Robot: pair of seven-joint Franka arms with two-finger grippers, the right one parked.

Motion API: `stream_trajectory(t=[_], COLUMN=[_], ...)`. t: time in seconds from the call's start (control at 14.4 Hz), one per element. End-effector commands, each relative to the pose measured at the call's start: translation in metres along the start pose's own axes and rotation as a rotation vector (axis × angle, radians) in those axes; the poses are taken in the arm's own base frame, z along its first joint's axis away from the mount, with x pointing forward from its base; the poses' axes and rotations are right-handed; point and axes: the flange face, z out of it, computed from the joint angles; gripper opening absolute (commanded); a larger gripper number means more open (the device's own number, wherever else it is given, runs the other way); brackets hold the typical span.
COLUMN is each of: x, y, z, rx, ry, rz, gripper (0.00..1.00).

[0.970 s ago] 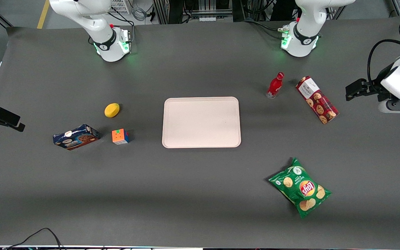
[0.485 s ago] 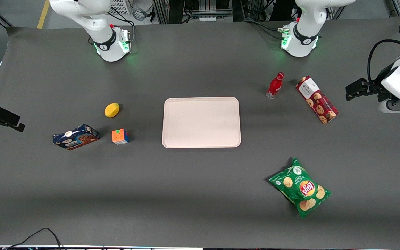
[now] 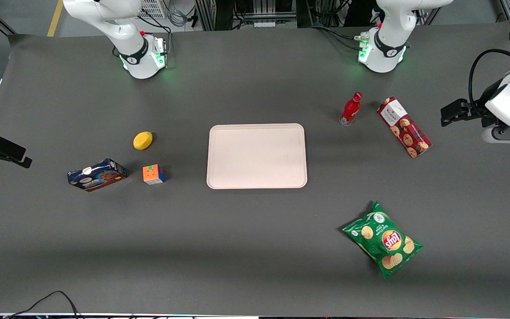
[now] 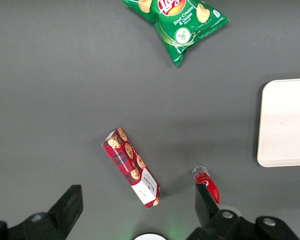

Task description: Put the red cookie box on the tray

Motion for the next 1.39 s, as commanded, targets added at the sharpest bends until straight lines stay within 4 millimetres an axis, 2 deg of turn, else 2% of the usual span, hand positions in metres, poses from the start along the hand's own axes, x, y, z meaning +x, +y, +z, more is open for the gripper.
stream_trajectory(t=[0.0,0.55,0.83,1.18,1.32], x=[0.002,0.001,0.002,-0.001,-0.004], y=[0.001,-0.004,-0.006,-0.001,-0.003], z=[-0.005,-0.003,0.004,0.01,0.023], rx=[0.002,-0.008,-0.012,-0.006,0.003], ry=[-0.017,-0.023,-0.039,-0.056,-0.077], rz=[-0.008,-0.022,-0.041,-0.347,-0.449], gripper=[1.0,1.0,1.0,1.0,1.0])
